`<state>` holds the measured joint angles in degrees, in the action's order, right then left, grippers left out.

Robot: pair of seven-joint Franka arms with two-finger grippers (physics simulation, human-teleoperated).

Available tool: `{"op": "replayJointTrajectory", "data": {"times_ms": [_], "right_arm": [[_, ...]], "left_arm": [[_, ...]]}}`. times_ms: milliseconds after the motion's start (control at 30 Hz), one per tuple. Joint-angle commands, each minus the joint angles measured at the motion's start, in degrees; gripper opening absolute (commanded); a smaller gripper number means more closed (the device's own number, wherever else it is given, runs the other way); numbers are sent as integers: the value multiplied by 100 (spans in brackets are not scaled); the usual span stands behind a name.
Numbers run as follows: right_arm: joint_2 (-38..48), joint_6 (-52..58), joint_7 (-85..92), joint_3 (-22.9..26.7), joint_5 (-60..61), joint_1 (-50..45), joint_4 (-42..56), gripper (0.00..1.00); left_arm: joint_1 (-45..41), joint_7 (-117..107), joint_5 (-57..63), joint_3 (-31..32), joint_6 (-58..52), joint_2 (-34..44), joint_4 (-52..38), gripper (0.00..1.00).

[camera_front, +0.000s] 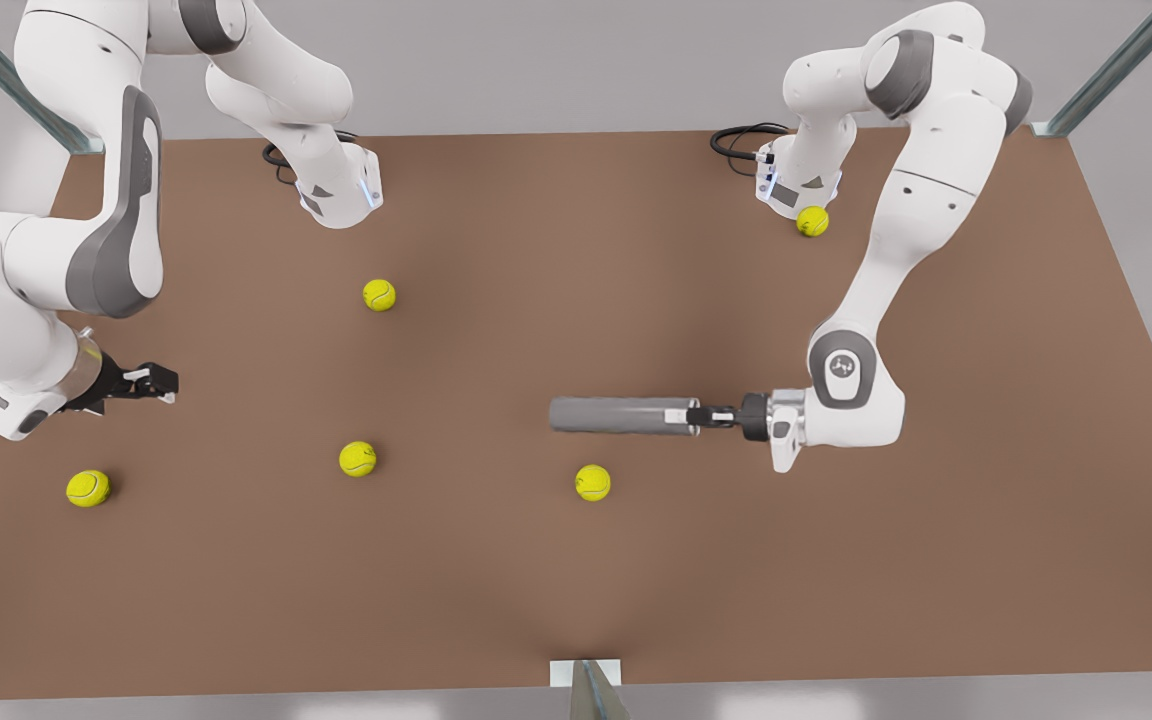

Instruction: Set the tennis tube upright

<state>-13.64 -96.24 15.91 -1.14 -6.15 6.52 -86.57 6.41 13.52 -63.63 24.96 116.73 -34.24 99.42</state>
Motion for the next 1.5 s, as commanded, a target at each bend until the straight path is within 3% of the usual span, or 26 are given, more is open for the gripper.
{"op": "replayJointTrajectory", "data": {"times_ms": [0, 567, 1200, 1467], "right_arm": [[2, 0, 0, -9, 0, -10, 0, 100], [-42, -18, 0, 0, 0, -1, 0, 100], [-103, -62, 9, -9, 9, 7, 9, 100], [-77, -44, 9, -9, 0, -54, 26, 100]], "left_arm": [[0, -120, 483, 0, -10, 23, -2, 21], [405, -1712, 1731, -35, -1021, 805, -81, 21], [607, -2898, 4649, -26, -1003, 1605, -230, 21], [484, -3092, 6056, 35, -1012, 1579, -327, 21]]}}
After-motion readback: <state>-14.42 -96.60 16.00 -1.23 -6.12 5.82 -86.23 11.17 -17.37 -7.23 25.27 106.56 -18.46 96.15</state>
